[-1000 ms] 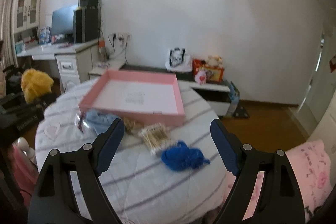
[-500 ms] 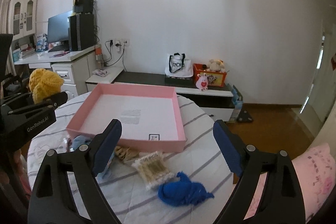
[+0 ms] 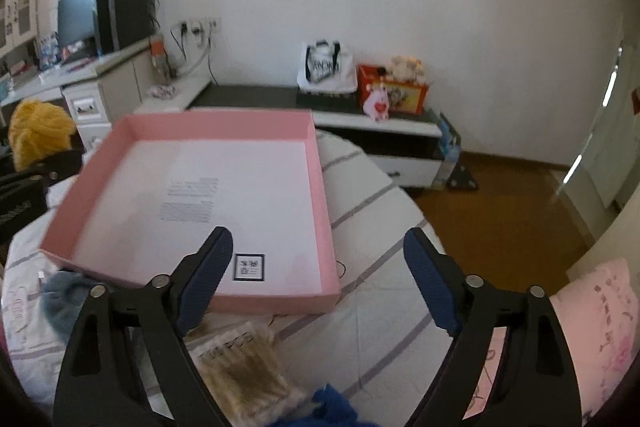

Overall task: Organize soft objects
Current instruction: 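Lower the yellow crocheted toy into the pink tray and open the left gripper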

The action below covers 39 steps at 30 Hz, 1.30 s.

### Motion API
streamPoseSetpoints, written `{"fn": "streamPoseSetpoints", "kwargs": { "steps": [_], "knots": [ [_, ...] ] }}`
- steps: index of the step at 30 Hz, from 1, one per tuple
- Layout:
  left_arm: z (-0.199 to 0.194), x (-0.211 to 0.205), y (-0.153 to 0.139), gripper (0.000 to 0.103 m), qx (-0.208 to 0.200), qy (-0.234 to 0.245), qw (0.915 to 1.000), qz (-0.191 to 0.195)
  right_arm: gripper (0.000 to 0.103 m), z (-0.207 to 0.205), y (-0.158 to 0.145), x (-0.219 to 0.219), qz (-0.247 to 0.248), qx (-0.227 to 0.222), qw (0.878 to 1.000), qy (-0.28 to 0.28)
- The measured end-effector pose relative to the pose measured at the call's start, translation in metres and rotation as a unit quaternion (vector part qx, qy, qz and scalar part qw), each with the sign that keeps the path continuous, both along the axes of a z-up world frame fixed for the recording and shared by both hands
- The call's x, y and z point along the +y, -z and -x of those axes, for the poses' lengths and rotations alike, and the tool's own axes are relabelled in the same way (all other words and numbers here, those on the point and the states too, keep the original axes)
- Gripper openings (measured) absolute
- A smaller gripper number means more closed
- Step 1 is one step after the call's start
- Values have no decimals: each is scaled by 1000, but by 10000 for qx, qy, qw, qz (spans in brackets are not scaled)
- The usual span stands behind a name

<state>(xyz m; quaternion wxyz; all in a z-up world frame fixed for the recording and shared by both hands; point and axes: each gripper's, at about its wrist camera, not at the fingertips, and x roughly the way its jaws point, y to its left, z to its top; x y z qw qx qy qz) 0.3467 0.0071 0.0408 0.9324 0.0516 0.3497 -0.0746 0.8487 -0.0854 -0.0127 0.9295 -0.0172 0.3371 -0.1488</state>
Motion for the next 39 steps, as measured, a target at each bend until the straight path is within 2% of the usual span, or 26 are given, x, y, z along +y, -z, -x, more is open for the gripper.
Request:
{"fn": "streamPoseSetpoints", "kwargs": {
  "steps": [4,10,12,14,17,18,22,23,25,26,27,28,30,39],
  "knots": [
    [-41,-16,1,33,165,52,9998,-32,66,-21,20,-9,-97,416,9990,91],
    [-93,-24,11,33,451,134,9989,-10,49,-37,38,-21,-264,806,9961,225],
    [-106,-23,14,33,516,138,9986,-21,35,-41,43,-23,-329,941,9948,219],
    [-113,-22,16,33,558,159,9983,-12,26,-43,47,-23,-447,995,9939,142],
    [-131,-23,21,33,636,178,9978,5,14,-45,50,-22,-227,1007,9941,332],
    [-138,-24,22,33,657,182,9977,-3,11,-46,51,-23,-195,1011,9940,371],
    [-143,-22,29,36,710,201,9973,5,10,-45,49,-27,-352,977,9940,348],
    [-149,-24,30,38,713,220,9972,8,10,-45,49,-26,-345,974,9940,350],
    [-149,-22,33,55,760,227,9969,24,10,-45,49,-27,-299,982,9941,350],
    [-145,-20,35,68,767,218,9968,42,11,-45,49,-26,-286,981,9941,354],
    [-150,-19,36,77,771,186,9968,67,11,-45,48,-26,-284,980,9941,356],
    [-143,-15,36,80,762,166,9969,77,11,-44,48,-27,-291,979,9941,354],
    [-144,-12,36,96,718,108,9973,62,11,-45,48,-25,-299,979,9941,359],
    [-131,-13,47,102,743,42,9972,42,11,-49,48,-25,-309,994,9938,378]
  ]
}}
